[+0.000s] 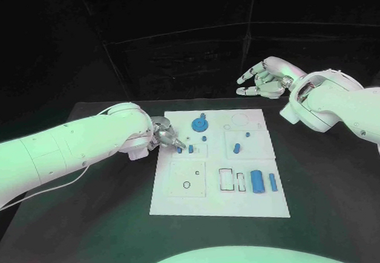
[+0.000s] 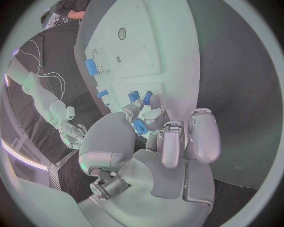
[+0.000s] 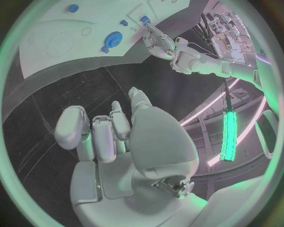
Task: Assemble the parts on the task board
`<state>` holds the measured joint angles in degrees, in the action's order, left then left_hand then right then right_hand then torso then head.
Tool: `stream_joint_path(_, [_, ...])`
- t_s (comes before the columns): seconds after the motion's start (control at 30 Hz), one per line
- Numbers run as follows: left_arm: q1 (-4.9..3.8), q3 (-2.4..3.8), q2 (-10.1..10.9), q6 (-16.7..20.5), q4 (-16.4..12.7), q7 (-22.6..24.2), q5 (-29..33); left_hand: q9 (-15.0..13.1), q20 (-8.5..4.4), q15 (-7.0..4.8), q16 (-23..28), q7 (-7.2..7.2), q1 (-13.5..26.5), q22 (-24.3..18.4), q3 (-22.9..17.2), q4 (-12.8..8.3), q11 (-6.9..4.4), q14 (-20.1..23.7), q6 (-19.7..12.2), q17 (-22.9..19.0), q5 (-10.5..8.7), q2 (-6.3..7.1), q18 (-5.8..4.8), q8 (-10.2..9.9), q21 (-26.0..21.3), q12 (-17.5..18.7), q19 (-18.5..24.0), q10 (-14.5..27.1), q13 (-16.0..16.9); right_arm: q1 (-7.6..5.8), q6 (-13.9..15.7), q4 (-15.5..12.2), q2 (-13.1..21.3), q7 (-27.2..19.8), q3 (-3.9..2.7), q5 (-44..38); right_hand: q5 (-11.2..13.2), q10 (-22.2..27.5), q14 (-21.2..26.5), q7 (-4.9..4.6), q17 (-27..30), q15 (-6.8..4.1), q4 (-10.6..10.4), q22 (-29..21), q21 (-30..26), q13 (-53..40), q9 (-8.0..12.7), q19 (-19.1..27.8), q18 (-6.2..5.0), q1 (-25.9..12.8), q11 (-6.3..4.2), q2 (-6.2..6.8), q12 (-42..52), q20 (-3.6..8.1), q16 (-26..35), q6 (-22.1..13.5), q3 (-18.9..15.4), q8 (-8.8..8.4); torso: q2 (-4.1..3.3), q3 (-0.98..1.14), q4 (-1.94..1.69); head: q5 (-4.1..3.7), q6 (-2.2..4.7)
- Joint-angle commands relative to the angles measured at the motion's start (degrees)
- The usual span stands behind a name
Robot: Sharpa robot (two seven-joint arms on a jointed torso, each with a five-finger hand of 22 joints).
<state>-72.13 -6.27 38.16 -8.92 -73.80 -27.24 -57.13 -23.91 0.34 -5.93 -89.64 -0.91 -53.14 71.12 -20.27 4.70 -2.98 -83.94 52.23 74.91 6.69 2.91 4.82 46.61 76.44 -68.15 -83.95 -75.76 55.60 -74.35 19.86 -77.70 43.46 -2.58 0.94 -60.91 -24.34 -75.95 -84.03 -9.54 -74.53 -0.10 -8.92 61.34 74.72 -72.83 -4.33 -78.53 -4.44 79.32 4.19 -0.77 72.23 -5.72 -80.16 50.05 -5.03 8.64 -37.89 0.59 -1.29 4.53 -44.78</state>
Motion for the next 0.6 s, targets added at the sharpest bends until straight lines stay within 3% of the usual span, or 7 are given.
stream_joint_path(0.03, [-0.06,0.0,-0.04,-0.33,0.09,-0.27,0.18,0.07,-0.28,-0.29,-0.36,-0.14,-0.36,0.0,0.4,0.08,0.11,-6.06,0.36,15.09,-0.37,-0.11,-0.71,-0.25,0.13,-0.35,0.0,-0.45,0.09,-0.13,-0.11,-0.11,0.03,-0.02,-0.04,-0.14,-0.31,0.26,-2.57,0.11,0.05,-0.3,-0.04,-0.03,-0.39,0.05,0.01,0.38,-1.02,0.03,0.07,-0.28,-0.12,0.17,0.39,-0.15,-0.21,0.29,0.01,0.0,-0.05,-0.11,-0.02])
stream_joint_path(0.27, [-0.05,0.03,0.41,1.19,-0.41,0.97,1.29,0.23,-0.27,-0.26,-0.36,-0.19,-0.15,-0.03,3.36,1.05,0.14,-6.06,0.45,15.09,-0.89,0.27,-0.7,-0.3,0.04,-0.24,0.02,-0.34,-0.06,-0.13,-0.12,-0.1,0.06,-0.01,-0.04,-0.15,-0.31,0.26,-2.57,0.11,0.05,-0.3,-0.04,-0.03,-0.39,0.05,0.01,0.38,-1.02,0.03,0.07,-0.28,-0.12,0.17,0.39,-0.15,-0.21,0.29,-0.04,-0.06,-0.05,-0.21,0.07])
stream_joint_path(0.4, [-0.04,0.09,1.26,2.5,-1.44,2.33,2.77,0.35,-0.31,-0.28,-0.36,-0.14,0.07,-0.07,8.1,2.16,0.09,-6.06,0.39,15.09,-3.78,1.69,-0.67,-0.26,-0.08,-0.17,0.03,-0.22,-0.16,-0.13,-0.15,-0.04,0.08,-0.03,-0.04,-0.16,-0.31,0.26,-2.57,0.11,0.05,-0.3,-0.04,-0.03,-0.39,0.05,0.01,0.38,-1.02,0.03,0.07,-0.28,-0.12,0.17,0.39,-0.15,-0.21,0.29,-0.02,-0.14,-0.09,-0.28,0.07])
stream_joint_path(0.6, [-0.06,0.29,3.22,7.99,-3.36,6.53,4.92,0.41,-0.46,-0.44,-0.36,-0.02,0.26,-0.58,11.62,3.38,0.0,-6.06,0.36,15.09,-3.99,2.43,-0.56,-0.25,-0.54,0.18,0.21,0.04,-0.64,-0.13,-0.04,0.05,0.08,0.06,-0.04,-0.36,-0.31,0.26,-2.57,0.11,0.05,-0.3,-0.04,-0.03,-0.39,0.05,0.01,0.38,-1.02,0.03,0.07,-0.28,-0.12,0.17,0.39,-0.15,-0.21,0.29,0.03,-0.03,-0.09,-0.54,0.2])
